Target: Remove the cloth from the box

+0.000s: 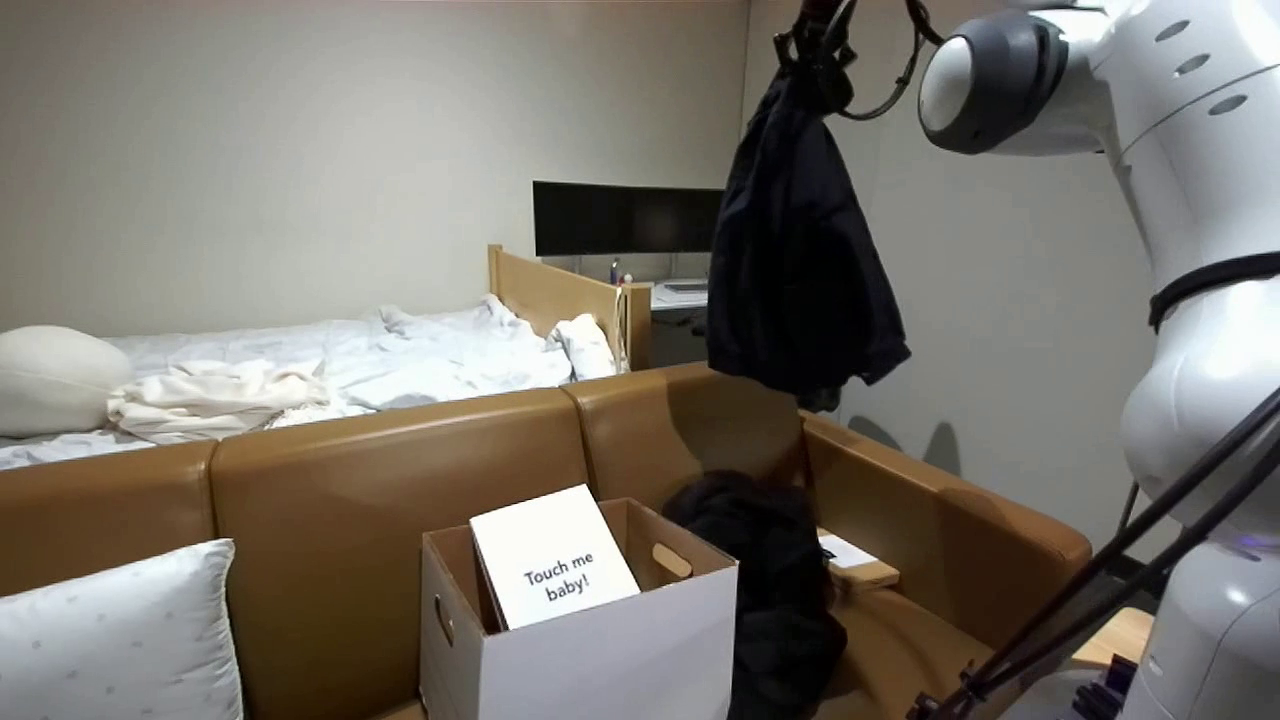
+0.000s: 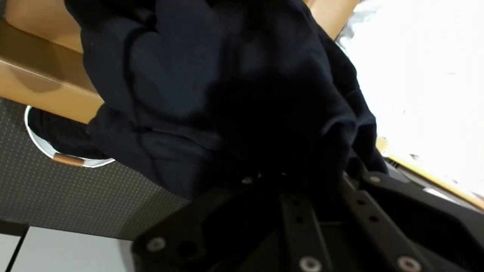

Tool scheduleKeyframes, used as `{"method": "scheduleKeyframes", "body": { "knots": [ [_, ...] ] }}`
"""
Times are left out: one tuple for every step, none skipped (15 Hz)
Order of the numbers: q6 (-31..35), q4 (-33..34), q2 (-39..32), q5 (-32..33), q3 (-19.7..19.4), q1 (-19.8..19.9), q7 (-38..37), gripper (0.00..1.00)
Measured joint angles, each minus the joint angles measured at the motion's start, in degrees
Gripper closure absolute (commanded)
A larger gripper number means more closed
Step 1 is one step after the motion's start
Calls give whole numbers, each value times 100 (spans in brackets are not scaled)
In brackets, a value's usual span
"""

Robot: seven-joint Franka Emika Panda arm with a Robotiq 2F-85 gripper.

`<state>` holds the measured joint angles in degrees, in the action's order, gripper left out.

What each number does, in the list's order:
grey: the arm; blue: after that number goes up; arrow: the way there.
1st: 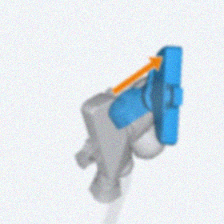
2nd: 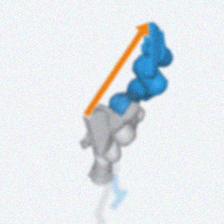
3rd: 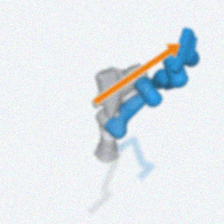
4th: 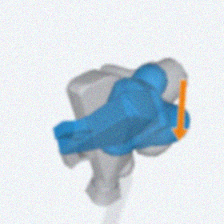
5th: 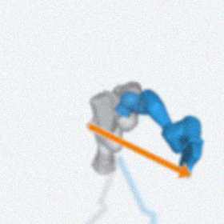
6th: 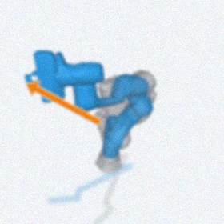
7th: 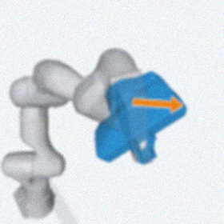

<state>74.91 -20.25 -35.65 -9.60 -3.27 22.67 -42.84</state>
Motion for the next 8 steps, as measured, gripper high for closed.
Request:
{"method": "scheduleKeyframes", "body": {
  "knots": [
    [164, -24, -20, -76, 0, 196, -98, 66],
    [336, -39, -44, -146, 1, 349, -226, 60],
    [532, -42, -63, -198, 1, 451, -377, 55],
    [709, -42, -68, -223, 2, 505, -504, 48],
    [829, -42, -66, -223, 2, 510, -583, 42],
    [894, -42, -64, -223, 6, 486, -611, 35],
    [911, -41, -60, -223, 13, 440, -612, 29],
    [911, -41, -53, -223, 20, 384, -612, 23]
  ]
}}
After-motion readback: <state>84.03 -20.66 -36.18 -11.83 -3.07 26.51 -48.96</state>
